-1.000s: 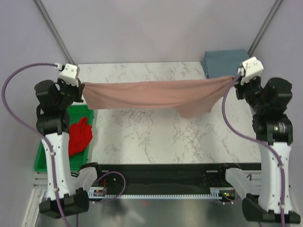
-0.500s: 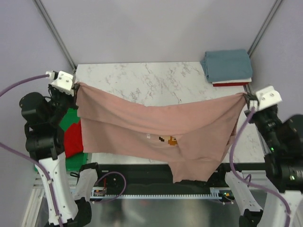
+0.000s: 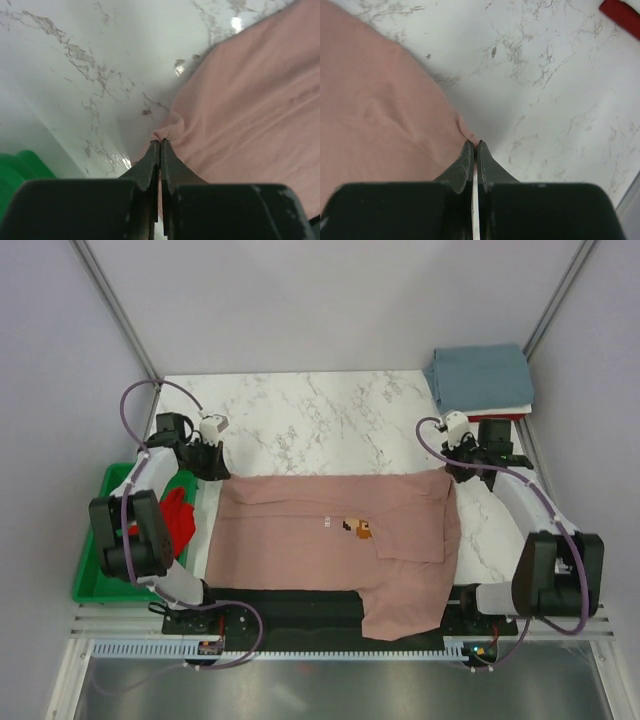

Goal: Fold and stack the t-shirts
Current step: Fold the tshirt

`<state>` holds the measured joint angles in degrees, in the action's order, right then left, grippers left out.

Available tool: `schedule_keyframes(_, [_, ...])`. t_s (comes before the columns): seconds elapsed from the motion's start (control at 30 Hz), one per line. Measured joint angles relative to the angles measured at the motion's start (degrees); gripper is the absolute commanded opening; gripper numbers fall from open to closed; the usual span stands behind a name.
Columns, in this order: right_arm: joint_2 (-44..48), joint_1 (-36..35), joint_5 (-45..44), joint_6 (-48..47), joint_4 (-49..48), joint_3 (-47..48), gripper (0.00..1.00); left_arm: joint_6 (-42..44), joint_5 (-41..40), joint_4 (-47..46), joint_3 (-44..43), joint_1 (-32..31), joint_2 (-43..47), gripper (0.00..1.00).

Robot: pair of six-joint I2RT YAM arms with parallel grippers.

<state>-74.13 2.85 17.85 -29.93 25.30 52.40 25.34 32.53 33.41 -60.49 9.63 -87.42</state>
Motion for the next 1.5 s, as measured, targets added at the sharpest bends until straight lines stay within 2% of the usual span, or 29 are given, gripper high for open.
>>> schedule_keyframes(0.1, [-10.8, 0.0, -0.6, -1.6, -6.4, 1.3, 0.00, -0.6, -1.8, -2.6, -4.3, -0.3, -10.1, 0.02])
schedule_keyframes(0.23, [-24.3, 0.0, -2.1, -3.4, -8.2, 10.7, 0.00, -1.6, -3.6, -4.8, -11.8, -0.2, -19.1, 0.02])
schedule_keyframes(0.57, [-50.2, 0.0, -4.6, -4.7, -10.6, 41.1, 0.00, -3.8, -7.2, -6.8, -26.9, -0.3, -30.0, 0.02])
schedule_keyframes(0.73, [-58.9, 0.0, -5.4, -3.9, -10.1, 50.5, 0.00, -4.8, -10.3, -7.6, -32.9, -0.5, -35.5, 0.02])
schedule_keyframes(0.97, [-61.9, -1.2, -7.2, -3.7, -10.4, 54.9, 0.00, -5.2, -13.4, -8.4, -41.7, -1.1, -42.2, 0.02])
schedule_keyframes(1.03, [-62.3, -1.6, -7.8, -3.5, -10.6, 55.4, 0.00, -5.4, -14.1, -8.5, -42.7, -1.3, -42.8, 0.07])
schedule_keyframes(1.1, [-62.9, -1.9, -8.4, -2.8, -11.0, 56.4, 0.11, -5.9, -14.7, -8.7, -43.4, -1.4, -43.0, 0.15])
schedule_keyframes(1.13, [-63.1, -2.0, -8.7, -2.6, -11.1, 56.7, 0.18, -6.3, -14.8, -8.7, -43.7, -1.4, -43.0, 0.18])
schedule_keyframes(1.17, [-63.4, -2.2, -9.0, -2.0, -11.2, 57.4, 0.31, -6.7, -15.1, -8.7, -44.2, -1.4, -43.0, 0.28])
schedule_keyframes(1.23, [-63.5, -2.5, -9.8, -0.9, -11.5, 58.4, 0.41, -7.4, -16.2, -8.8, -45.3, -1.6, -42.9, 0.33])
schedule_keyframes(1.3, [-63.3, -2.6, -10.3, 0.2, -12.0, 59.1, 0.45, -8.2, -17.2, -9.1, -45.8, -1.8, -42.0, 0.37])
schedule_keyframes(1.37, [-62.3, -3.0, -10.5, 1.2, -12.1, 59.0, 0.47, -8.7, -18.1, -9.1, -45.9, -2.0, -40.4, 0.46])
schedule_keyframes(1.5, [-55.1, -3.4, -10.0, 2.2, -12.2, 54.5, 0.47, -9.3, -19.3, -9.3, -45.3, -2.6, -33.4, 0.46])
